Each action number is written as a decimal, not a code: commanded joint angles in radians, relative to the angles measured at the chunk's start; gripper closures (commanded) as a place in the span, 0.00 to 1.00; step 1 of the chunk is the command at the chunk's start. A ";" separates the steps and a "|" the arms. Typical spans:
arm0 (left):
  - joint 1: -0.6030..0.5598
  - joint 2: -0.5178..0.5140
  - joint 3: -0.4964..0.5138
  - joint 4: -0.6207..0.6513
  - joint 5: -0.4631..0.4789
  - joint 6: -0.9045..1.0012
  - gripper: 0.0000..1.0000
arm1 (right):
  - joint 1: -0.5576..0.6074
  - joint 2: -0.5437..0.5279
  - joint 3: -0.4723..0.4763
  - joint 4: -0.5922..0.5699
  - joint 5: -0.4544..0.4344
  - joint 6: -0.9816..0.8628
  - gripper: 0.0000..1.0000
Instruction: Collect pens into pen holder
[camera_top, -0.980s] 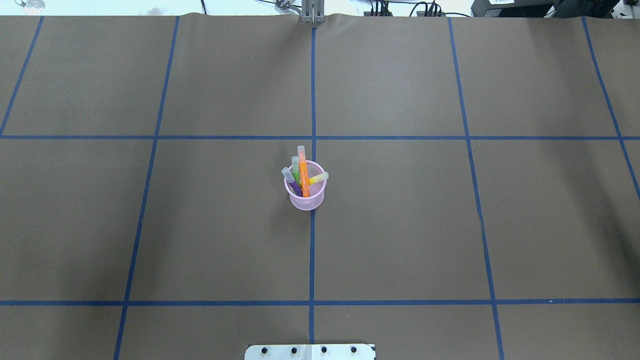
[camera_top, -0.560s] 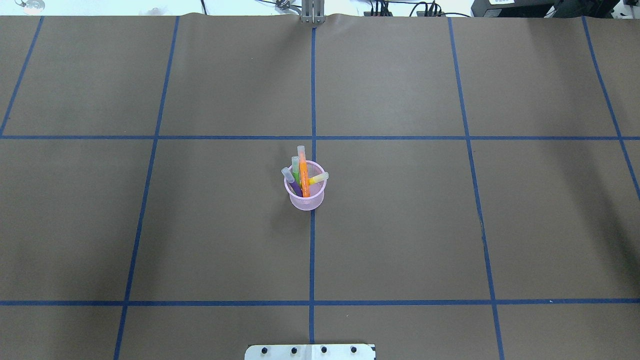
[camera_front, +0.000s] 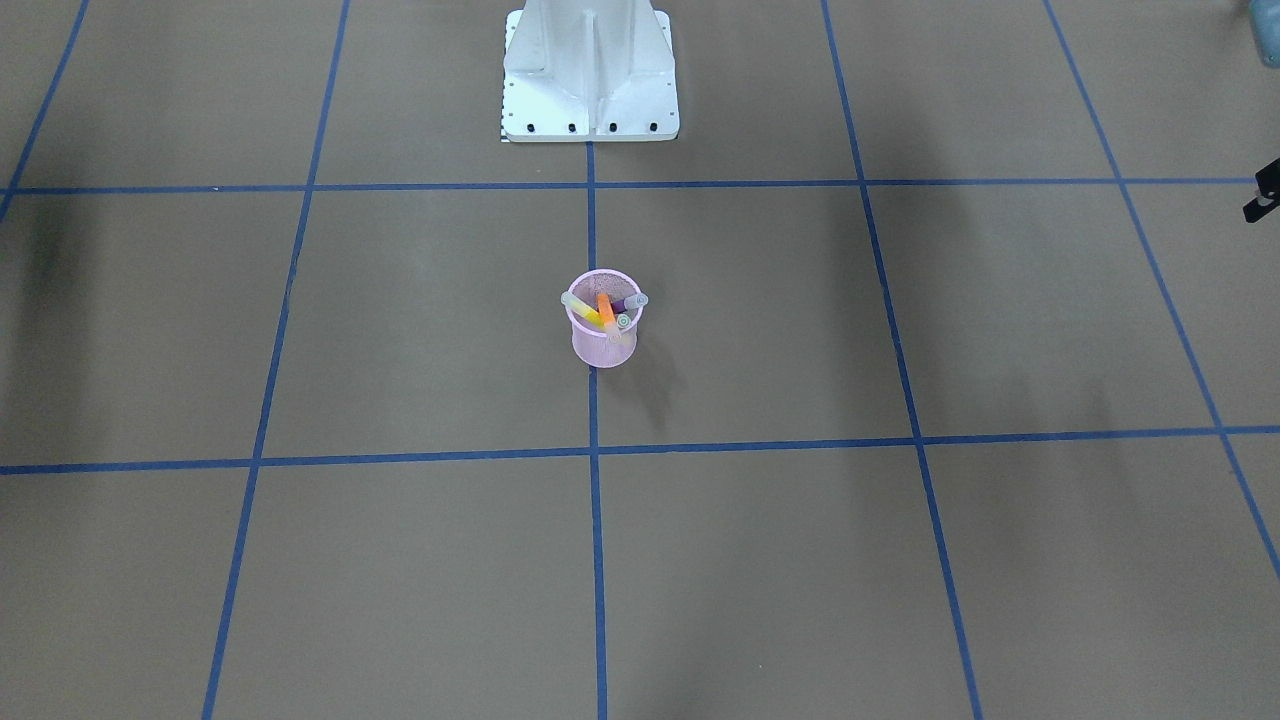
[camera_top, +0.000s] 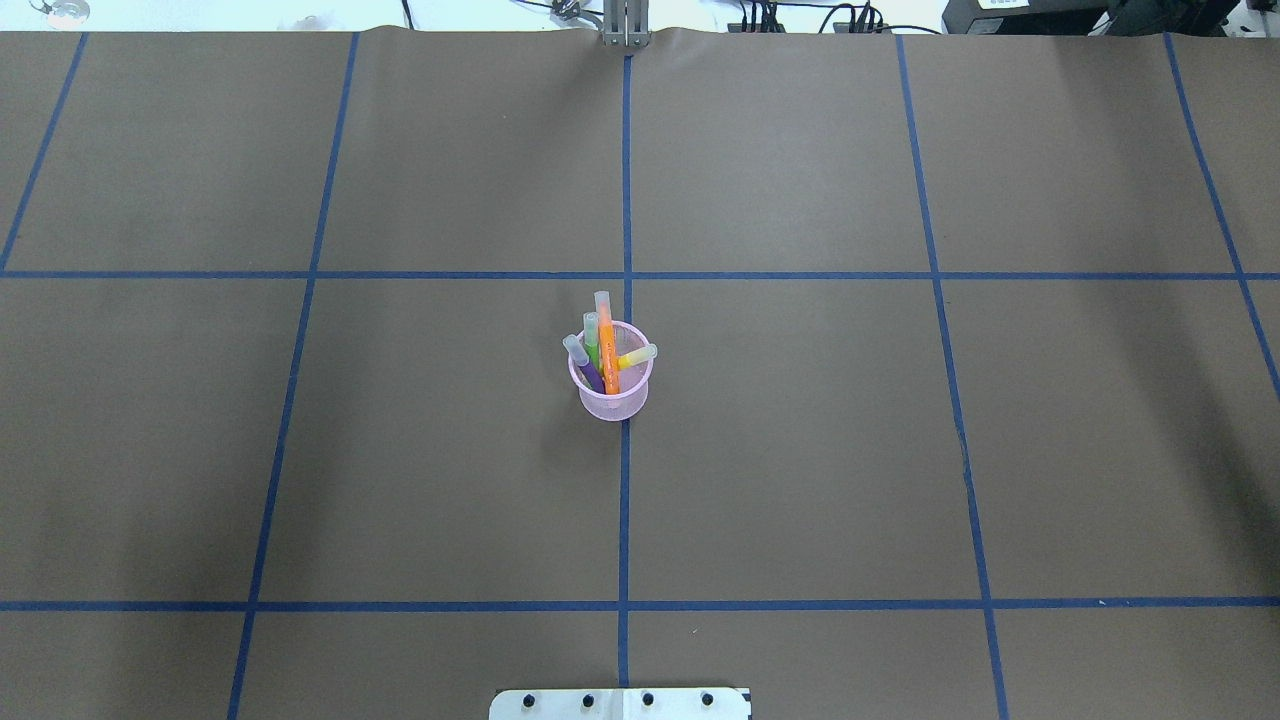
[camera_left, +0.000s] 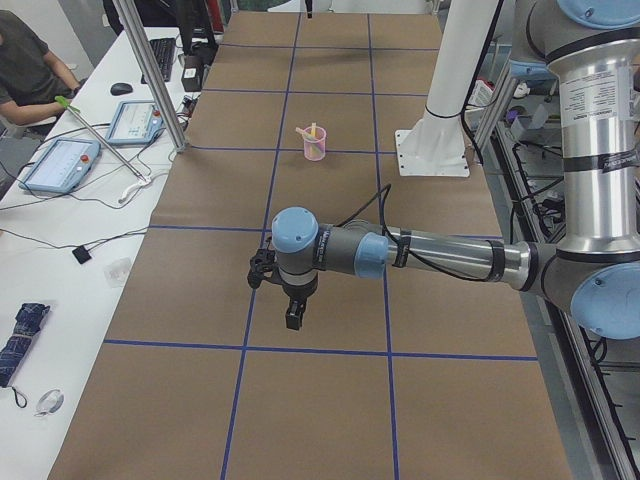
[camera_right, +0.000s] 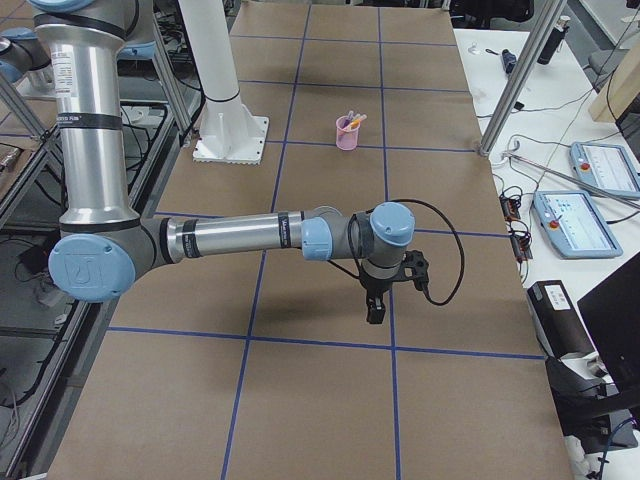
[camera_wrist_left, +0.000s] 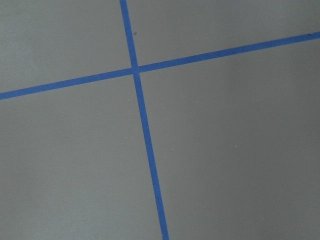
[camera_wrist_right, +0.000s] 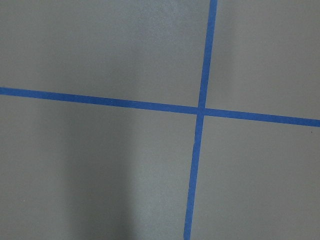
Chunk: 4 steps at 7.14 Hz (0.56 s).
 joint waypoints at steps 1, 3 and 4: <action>-0.001 0.001 -0.007 -0.002 -0.026 -0.001 0.00 | 0.002 -0.002 0.015 0.001 0.004 0.000 0.00; 0.000 0.000 -0.001 -0.003 -0.024 0.001 0.00 | 0.001 0.001 0.011 0.002 0.006 0.000 0.00; 0.000 0.000 -0.007 -0.003 -0.026 0.001 0.00 | 0.001 0.002 0.015 0.002 0.009 0.000 0.00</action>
